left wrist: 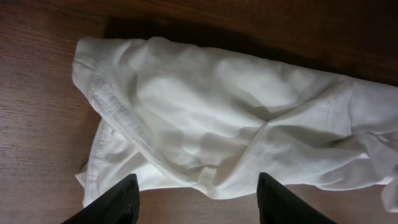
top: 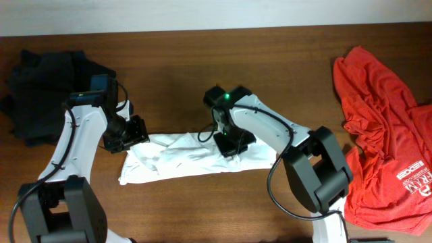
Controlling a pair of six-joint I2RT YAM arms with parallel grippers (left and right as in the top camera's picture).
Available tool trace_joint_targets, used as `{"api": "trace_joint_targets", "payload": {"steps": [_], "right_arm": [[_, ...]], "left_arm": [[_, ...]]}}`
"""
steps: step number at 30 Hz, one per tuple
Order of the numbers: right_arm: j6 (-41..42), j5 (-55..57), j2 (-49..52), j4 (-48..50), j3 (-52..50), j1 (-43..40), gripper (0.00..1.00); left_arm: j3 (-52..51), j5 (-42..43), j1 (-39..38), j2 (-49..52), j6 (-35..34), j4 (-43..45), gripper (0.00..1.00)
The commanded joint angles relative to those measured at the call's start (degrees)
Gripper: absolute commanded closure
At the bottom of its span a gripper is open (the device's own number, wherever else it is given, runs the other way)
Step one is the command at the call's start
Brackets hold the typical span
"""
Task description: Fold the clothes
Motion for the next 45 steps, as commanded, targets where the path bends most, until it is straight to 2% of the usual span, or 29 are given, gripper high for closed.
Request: {"api": "trace_joint_targets", "payload": {"steps": [1,4,6,8,18,28,30,34,36,38,43,45], "right_arm": [[0.2,1.09,-0.72,-0.22,1.68,0.2,0.87],[0.2,1.11,-0.7,0.09,1.68,0.5,0.8],[0.2,1.09,-0.7,0.37,1.4,0.55,0.69],[0.2,1.05,-0.7,0.72,1.11,0.57,0.65],[0.2,-4.35,-0.68,4.39,0.44,2.45,0.56],[0.37,-6.71,-0.68,9.81,-5.9,2.75,0.55],[-0.59,-6.71,-0.72,9.94,-5.62,2.75,0.5],[-1.31,-4.85,-2.67,5.2,-0.68,1.46,0.47],[-1.29,-3.04,-5.75,0.94,3.89,-0.83,0.44],[-1.27,-3.08,-8.68,-1.7,5.01,-3.72,0.23],[-1.29,-3.06,-9.64,-7.98,4.98,-9.73,0.21],[-1.27,-3.23,-9.64,-8.63,4.98,-11.3,0.21]], "left_arm": [[-0.22,-0.22,0.31,-1.01,0.94,-0.02,0.4],[-0.22,-0.22,0.31,-1.01,0.94,0.02,0.4],[-0.22,-0.22,0.31,-1.01,0.94,0.02,0.4],[-0.22,-0.22,0.31,-1.01,0.94,0.02,0.4],[-0.22,-1.79,0.31,-1.01,0.96,-0.48,0.4],[-0.22,-2.99,0.31,-1.01,0.96,-1.11,0.4],[-0.22,-3.02,0.31,-1.01,0.96,-1.14,0.4],[-0.22,-4.72,0.35,-1.01,1.05,-1.16,0.37],[-0.24,-8.26,0.35,-1.01,5.73,-1.2,0.26],[-0.7,-11.87,0.37,-0.98,7.61,-1.09,0.21],[-4.37,-13.57,3.65,-0.59,9.25,2.21,0.21],[-7.61,-6.16,5.42,0.92,15.26,6.19,0.21]]}}
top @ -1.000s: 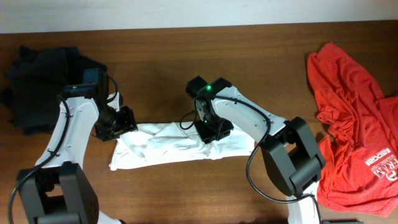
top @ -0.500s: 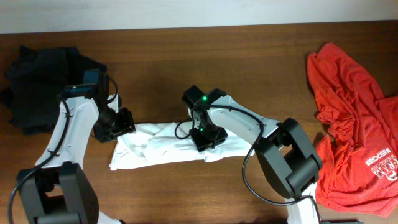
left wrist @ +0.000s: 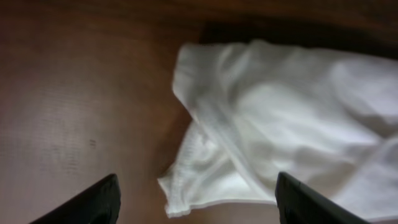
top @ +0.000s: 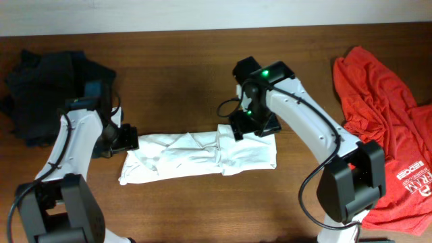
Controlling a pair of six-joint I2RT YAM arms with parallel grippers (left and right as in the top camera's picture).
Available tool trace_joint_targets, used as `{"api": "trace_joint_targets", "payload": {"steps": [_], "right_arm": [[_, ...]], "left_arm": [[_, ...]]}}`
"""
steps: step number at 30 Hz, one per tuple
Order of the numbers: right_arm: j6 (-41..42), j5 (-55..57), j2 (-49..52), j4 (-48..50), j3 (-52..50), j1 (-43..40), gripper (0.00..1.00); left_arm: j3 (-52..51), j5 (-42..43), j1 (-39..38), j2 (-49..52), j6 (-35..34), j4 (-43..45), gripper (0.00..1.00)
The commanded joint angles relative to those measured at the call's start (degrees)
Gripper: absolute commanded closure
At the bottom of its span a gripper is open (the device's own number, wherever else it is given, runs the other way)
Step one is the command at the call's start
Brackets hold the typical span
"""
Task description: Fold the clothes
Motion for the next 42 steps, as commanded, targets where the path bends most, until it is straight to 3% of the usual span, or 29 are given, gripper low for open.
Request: {"api": "trace_joint_targets", "payload": {"steps": [1,4,6,8,10,11,13,19,26,31,36,42], "right_arm": [[-0.31,0.52,-0.2,-0.66,0.48,-1.95,0.22],[-0.28,0.52,-0.2,-0.68,0.48,-1.86,0.21],[-0.31,0.55,-0.2,-0.66,0.48,-1.86,0.21],[-0.33,0.55,-0.2,-0.68,0.48,-1.86,0.22],[-0.35,0.79,-0.2,-0.66,0.48,-1.88,0.22],[-0.35,1.22,-0.2,-0.66,0.48,-1.86,0.21],[-0.35,3.82,-0.2,-0.7,0.48,-1.99,0.21],[-1.16,5.11,-0.2,-0.7,0.48,-7.5,0.21],[-5.09,9.16,-0.2,-1.14,0.48,-18.64,0.21],[-6.47,9.2,-0.17,-1.09,0.46,-21.46,0.21],[-6.45,9.18,-0.15,-1.14,0.44,-21.35,0.21],[-6.45,9.18,-0.15,-1.27,0.44,-21.35,0.21]], "left_arm": [[-4.98,8.52,2.6,1.73,9.42,4.92,0.21],[-7.56,9.9,2.58,5.29,11.39,10.56,0.22],[-7.56,15.82,2.58,8.24,13.75,11.8,0.22],[-7.67,16.09,2.58,10.51,13.68,11.19,0.22],[-7.93,16.13,2.58,11.28,13.68,10.4,0.36],[-7.93,16.28,2.58,11.26,13.68,9.88,0.58],[-7.93,17.29,2.58,11.26,13.68,8.52,0.79],[-6.45,17.9,2.67,11.23,13.51,5.88,0.97],[15.72,-0.11,8.04,11.23,4.35,-6.64,0.99],[32.28,1.6,8.92,11.23,1.75,-18.84,0.98],[36.89,13.84,0.26,11.15,1.53,-26.97,0.98],[35.78,13.9,-18.03,11.28,-0.15,-24.87,0.95]]}}
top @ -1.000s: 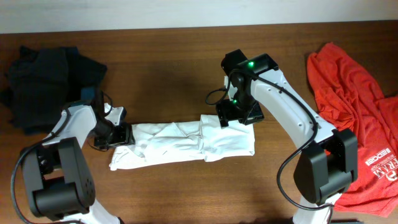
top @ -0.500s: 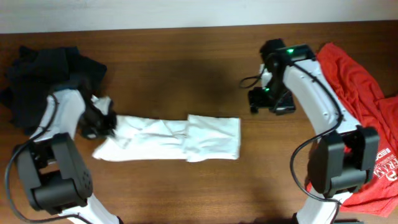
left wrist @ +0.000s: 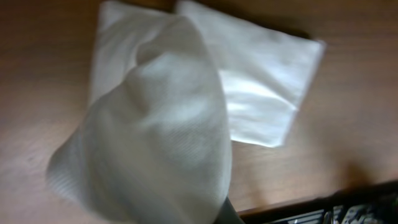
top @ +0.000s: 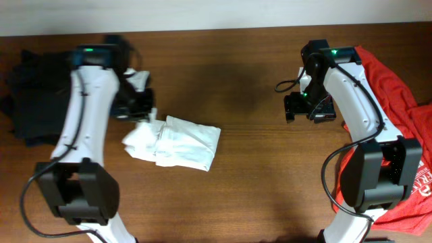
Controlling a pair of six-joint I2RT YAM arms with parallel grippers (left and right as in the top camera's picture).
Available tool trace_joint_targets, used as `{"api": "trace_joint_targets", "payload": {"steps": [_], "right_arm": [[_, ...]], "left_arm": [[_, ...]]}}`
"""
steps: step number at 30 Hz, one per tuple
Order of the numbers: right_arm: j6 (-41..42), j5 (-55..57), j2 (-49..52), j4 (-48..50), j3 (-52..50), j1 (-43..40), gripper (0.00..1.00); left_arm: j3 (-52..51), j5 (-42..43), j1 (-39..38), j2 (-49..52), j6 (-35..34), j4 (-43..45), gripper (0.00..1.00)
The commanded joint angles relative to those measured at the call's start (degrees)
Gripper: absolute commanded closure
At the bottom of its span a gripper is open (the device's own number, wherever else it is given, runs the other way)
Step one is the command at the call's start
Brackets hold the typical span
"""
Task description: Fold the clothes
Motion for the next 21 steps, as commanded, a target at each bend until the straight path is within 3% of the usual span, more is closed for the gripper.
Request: {"api": "trace_joint_targets", "payload": {"steps": [1,7,13,14,15,16,21], "right_arm": [[-0.13,0.94,-0.15,-0.5,0.44,0.0,0.21],[-0.13,0.94,-0.15,-0.96,0.44,0.0,0.21],[-0.13,0.92,-0.15,-1.18,0.44,0.0,0.21],[-0.13,0.92,-0.15,-1.18,0.44,0.0,0.21],[-0.13,0.92,-0.15,-1.18,0.44,0.0,0.21],[-0.13,0.92,-0.15,-1.18,0.44,0.0,0.21],[-0.52,-1.9,-0.15,-1.18,0.44,0.02,0.19]], "left_arm": [[-0.92,1.05,-7.32,-0.17,-0.96,1.68,0.95],[-10.05,-0.11,-13.68,0.63,-0.98,7.45,0.94],[-11.3,0.11,-16.31,2.14,-0.98,10.54,0.94],[-11.3,0.11,-16.74,2.51,-0.98,10.75,0.9],[-11.3,0.11,-17.14,2.95,-0.98,11.26,0.8],[-11.3,0.13,-17.75,3.48,-0.98,12.35,0.52],[-6.32,-0.5,-15.76,3.28,-0.94,14.21,0.51]]}}
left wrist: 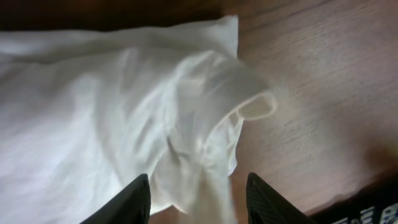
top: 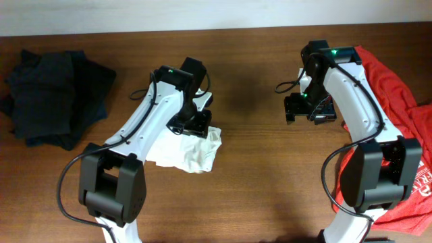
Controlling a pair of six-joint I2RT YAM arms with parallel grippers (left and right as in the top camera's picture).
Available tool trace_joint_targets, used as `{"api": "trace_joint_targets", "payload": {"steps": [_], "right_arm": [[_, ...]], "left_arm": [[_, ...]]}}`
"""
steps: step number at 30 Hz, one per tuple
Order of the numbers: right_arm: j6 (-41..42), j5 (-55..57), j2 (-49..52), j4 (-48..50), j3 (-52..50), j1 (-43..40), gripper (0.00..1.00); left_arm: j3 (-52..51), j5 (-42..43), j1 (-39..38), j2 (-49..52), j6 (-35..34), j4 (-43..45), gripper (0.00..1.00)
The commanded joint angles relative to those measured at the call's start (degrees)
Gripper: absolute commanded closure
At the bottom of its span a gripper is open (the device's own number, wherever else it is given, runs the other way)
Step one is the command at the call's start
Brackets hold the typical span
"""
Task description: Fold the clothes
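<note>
A white garment (top: pixel 191 152) lies bunched in a short bundle at the middle of the table. My left gripper (top: pixel 195 123) hovers over the bundle's far right edge. In the left wrist view its fingers (left wrist: pixel 132 203) stand wide apart and the left gripper (left wrist: pixel 199 204) is open; the white garment (left wrist: pixel 93 118) lies below, and a blurred loose fold of it hangs between the fingers. My right gripper (top: pixel 309 110) is far off to the right, beside the red shirt (top: pixel 381 115); it looks open and holds nothing.
A pile of black clothes (top: pixel 54 94) sits at the far left. The red shirt with white print covers the table's right side, down to the front edge. Bare brown tabletop (top: pixel 250 182) lies between the white bundle and the right arm.
My left gripper was at the garment's left end, shut on a lifted fold. Now it is over the right end, open, and the garment is a shorter, bunched bundle. The right arm has not moved.
First the white garment lay as a long strip, my left gripper open at its left end, the right one on its middle. Then the right was at its right end. Later the garment was shorter, the right arm away by the red shirt, the left holding a fold, now released.
</note>
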Motion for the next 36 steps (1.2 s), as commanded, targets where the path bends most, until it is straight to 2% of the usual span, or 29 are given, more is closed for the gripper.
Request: {"api": "trace_joint_targets", "payload": {"steps": [1,5,9,13,19,22,26,28,31,32,34,36], "right_arm": [[-1.99,-4.0,-0.15,-0.22,0.44,0.09,0.18],[-13.97,-24.52,-0.13,-0.15,0.44,3.48,0.19],[-14.91,-34.99,0.22,3.69,0.44,12.92,0.18],[-12.9,-47.39,2.58,13.25,0.44,24.06,0.18],[-11.72,-50.77,10.01,17.46,0.44,32.7,0.18],[-11.69,-47.91,13.77,16.94,0.44,33.09,0.19],[-11.67,-32.28,16.24,12.39,0.42,31.17,0.21],[-9.6,-20.94,16.24,12.33,0.42,29.14,0.23],[-8.9,-9.7,16.24,15.08,0.44,25.66,0.22],[-8.9,-8.68,16.24,16.59,0.44,24.63,0.22],[-8.87,-8.63,16.24,19.58,0.9,22.32,0.22],[-8.87,-8.44,16.13,16.11,3.56,21.07,0.22]], "left_arm": [[6.56,-2.89,3.67,0.02,0.09,-1.64,0.51],[12.22,-4.35,14.82,-0.35,0.09,-3.8,0.47],[8.96,-1.73,22.51,-0.22,1.97,1.55,0.43],[1.03,2.56,23.61,-0.02,9.49,8.87,0.43],[-12.63,4.31,23.61,0.44,10.08,21.07,0.43],[-17.44,4.02,23.61,0.55,10.05,23.34,0.43],[-23.93,3.78,23.61,0.52,10.03,22.4,0.43],[-26.69,3.61,23.61,0.55,9.33,19.12,0.43],[-27.45,3.78,23.61,0.52,2.75,12.04,0.43],[-27.45,4.72,23.61,0.52,-0.2,9.31,0.44],[-27.43,13.9,23.61,0.22,-1.44,6.36,0.44],[-27.43,19.98,23.61,-1.95,-1.44,7.56,0.44]]}}
